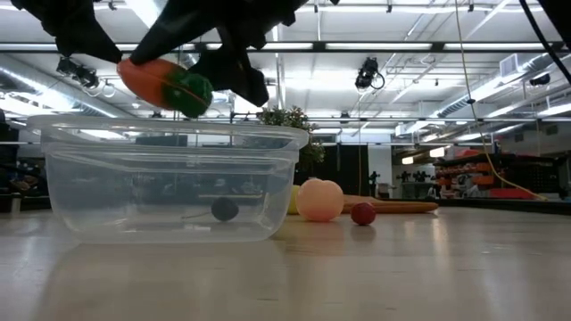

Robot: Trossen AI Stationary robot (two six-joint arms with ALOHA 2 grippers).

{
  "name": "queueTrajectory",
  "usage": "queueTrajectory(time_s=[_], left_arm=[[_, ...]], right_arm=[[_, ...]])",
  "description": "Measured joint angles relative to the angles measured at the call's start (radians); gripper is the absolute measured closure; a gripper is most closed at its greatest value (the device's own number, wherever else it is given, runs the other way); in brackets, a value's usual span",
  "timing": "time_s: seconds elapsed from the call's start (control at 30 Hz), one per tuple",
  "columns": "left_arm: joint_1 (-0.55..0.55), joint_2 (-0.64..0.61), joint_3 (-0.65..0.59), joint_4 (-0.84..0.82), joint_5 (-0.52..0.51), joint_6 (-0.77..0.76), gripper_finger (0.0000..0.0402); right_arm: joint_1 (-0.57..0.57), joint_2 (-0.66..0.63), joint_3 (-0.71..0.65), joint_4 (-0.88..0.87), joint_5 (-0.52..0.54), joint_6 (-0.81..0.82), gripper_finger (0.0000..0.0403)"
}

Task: Pick and placing Produce into tupperware
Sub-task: Put the carrot into the transparent bin

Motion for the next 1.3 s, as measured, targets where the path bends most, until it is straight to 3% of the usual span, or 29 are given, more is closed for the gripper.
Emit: queueTrajectory(time_s=[0.27,1.3], left_arm=[[0.0,0.0,0.0,-0.003,0.0,0.013,0.0307],[0.0,0.0,0.0,-0.003,0.0,0.013,0.0307]], right_arm=[[0.0,0.006,0.0,-0.04,0.015,-0.139,0.0262],[0.007,0.064,-0.013,-0.15,-0.023,-0.272,0.0262]])
